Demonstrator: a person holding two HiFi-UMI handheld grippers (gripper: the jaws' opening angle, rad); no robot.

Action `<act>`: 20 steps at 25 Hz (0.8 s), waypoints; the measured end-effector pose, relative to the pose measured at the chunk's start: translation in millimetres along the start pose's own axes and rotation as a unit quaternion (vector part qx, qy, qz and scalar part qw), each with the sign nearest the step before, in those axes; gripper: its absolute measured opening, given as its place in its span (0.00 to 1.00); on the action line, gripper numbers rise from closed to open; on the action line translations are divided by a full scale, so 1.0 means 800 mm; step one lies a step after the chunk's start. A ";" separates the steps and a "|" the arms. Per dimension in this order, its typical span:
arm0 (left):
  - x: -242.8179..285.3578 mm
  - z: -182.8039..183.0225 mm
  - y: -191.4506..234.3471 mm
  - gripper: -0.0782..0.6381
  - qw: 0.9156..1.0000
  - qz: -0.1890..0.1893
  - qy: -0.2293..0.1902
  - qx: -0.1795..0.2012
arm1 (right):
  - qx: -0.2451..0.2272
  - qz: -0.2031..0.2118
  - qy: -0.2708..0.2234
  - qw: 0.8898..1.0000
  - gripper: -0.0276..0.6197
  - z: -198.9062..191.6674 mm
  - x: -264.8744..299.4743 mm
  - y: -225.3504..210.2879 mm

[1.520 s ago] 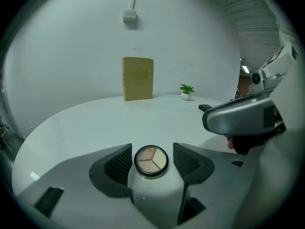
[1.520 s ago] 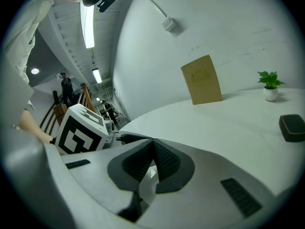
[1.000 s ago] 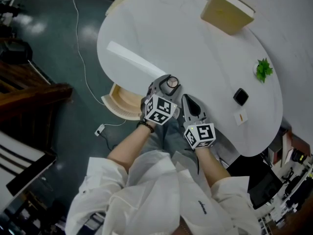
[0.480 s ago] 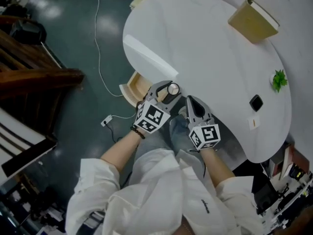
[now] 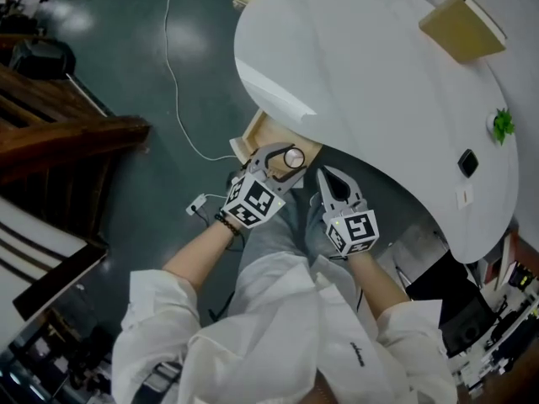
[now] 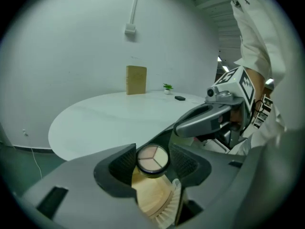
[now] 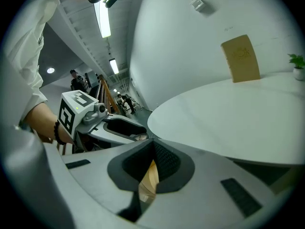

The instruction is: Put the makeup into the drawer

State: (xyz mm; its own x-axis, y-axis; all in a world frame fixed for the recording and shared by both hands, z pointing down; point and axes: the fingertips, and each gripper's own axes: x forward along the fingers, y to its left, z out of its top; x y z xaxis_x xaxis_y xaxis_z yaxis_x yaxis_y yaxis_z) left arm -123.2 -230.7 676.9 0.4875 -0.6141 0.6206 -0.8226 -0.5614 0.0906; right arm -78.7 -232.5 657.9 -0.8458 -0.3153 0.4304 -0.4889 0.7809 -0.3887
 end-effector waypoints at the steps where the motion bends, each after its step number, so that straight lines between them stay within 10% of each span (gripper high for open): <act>1: 0.002 -0.009 0.001 0.43 1.000 -0.013 0.003 0.011 | 0.000 0.001 0.003 1.000 0.07 -0.005 0.008 0.004; 9: 0.030 -0.061 -0.008 0.43 0.981 -0.132 0.034 0.135 | -0.006 0.001 0.048 0.999 0.07 -0.068 0.055 0.002; 20: 0.082 -0.125 -0.029 0.43 0.906 -0.277 0.115 0.300 | 0.015 -0.027 0.054 0.998 0.07 -0.109 0.060 -0.029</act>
State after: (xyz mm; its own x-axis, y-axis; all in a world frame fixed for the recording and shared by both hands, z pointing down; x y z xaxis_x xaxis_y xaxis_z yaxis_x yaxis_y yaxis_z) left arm -101.2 -202.6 793.2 0.6469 -0.0526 0.7608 -0.1291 -0.9908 0.0413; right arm -89.4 -218.8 758.5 -0.7910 -0.2952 0.5360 -0.5406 0.7475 -0.3861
